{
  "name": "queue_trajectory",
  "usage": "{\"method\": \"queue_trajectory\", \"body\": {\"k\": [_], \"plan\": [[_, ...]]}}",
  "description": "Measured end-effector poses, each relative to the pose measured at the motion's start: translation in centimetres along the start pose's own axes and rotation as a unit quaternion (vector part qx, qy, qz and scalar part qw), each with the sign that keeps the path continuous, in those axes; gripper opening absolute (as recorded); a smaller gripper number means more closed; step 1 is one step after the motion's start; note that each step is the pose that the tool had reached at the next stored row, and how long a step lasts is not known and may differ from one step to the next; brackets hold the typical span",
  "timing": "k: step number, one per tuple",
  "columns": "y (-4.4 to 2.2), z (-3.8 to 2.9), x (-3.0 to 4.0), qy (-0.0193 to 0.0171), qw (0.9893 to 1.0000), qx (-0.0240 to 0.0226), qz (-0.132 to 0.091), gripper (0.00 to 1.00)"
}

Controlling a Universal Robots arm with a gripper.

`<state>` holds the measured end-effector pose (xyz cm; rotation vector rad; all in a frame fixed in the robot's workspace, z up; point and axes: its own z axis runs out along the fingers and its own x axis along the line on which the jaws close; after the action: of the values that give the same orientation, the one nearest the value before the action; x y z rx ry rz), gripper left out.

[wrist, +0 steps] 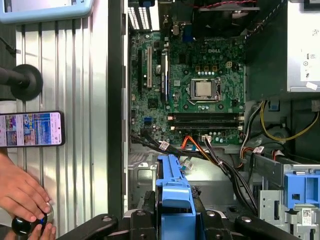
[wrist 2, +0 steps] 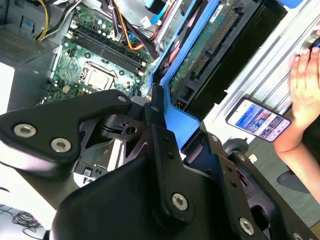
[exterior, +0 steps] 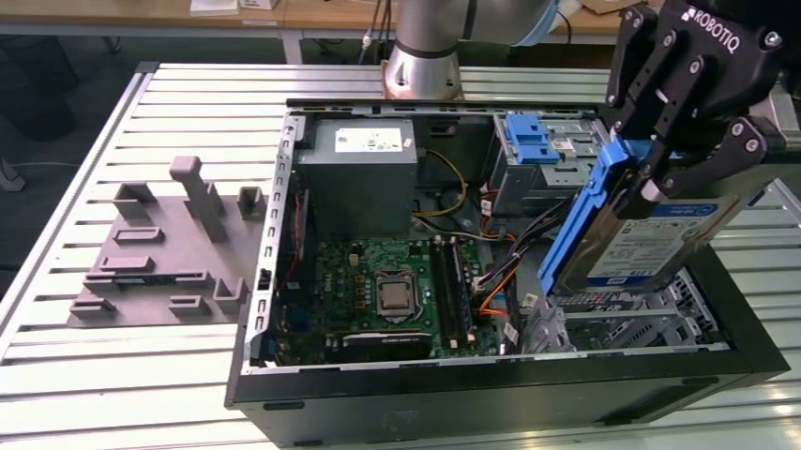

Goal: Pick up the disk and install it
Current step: 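Insert the disk into the insertion slot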

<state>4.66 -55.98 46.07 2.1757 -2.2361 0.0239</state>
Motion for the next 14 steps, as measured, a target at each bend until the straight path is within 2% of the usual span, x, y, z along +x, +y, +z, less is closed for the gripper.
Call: {"method": "queue_trajectory", "body": {"k": [4,14], "plan": [[-0.13,0.11,0.0,-0.0001,1.0,0.0,0.0,0.36],[-1.54,0.76,-0.05,-0.0001,1.0,0.0,0.001,0.36]]}}
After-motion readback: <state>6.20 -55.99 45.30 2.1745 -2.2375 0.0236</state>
